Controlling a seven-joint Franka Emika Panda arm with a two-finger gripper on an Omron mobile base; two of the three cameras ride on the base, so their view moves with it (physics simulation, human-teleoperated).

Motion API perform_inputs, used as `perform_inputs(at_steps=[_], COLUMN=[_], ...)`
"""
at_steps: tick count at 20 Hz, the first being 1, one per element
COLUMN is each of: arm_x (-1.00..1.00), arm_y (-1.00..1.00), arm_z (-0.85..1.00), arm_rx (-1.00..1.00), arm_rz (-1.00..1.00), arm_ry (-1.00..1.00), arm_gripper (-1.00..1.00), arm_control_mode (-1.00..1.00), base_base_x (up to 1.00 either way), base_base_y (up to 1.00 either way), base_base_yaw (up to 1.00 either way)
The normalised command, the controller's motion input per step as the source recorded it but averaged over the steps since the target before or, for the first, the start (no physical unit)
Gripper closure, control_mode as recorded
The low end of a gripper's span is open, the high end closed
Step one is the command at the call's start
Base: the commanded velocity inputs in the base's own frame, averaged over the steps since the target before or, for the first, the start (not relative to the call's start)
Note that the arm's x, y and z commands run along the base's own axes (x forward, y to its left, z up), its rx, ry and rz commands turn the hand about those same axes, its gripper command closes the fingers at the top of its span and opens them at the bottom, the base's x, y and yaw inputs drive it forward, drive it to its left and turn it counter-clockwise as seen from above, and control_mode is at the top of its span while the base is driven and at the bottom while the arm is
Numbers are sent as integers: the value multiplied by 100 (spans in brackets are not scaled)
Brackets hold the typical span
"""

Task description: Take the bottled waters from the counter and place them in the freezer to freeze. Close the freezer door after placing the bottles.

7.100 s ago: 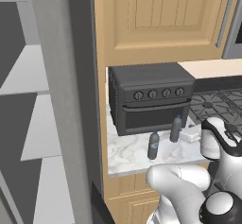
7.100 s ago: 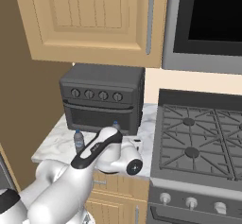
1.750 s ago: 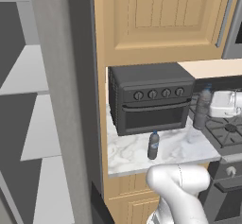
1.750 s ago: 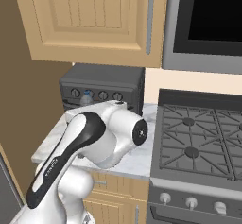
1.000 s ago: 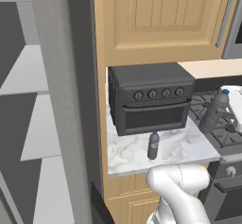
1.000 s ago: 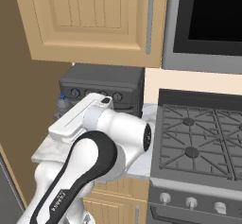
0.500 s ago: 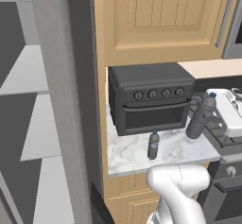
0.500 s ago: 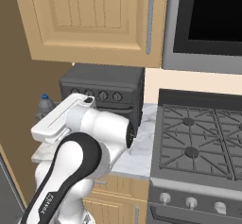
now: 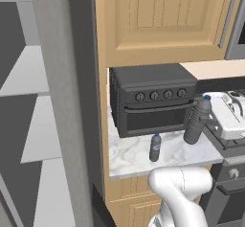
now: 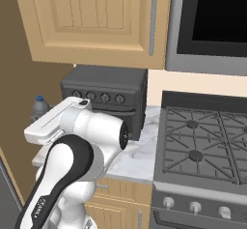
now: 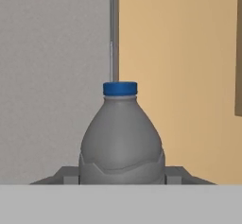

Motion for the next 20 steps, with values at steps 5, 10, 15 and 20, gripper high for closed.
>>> perform_inputs(at_steps=[5, 10, 15, 20], arm_x=[0, 0, -20, 0], arm_y=[0, 0, 0, 0], arm_z=[0, 0, 0, 0], arm_rx=[0, 0, 0, 0], arm_rz=[0, 0, 0, 0], arm_ry=[0, 0, 0, 0], arm_gripper=[100, 100, 100, 100], arm_control_mode=[-100, -100, 100, 100], base_base_x=[0, 0, -11, -62], base_base_y=[0, 0, 0, 0], base_base_yaw=[0, 0, 0, 0])
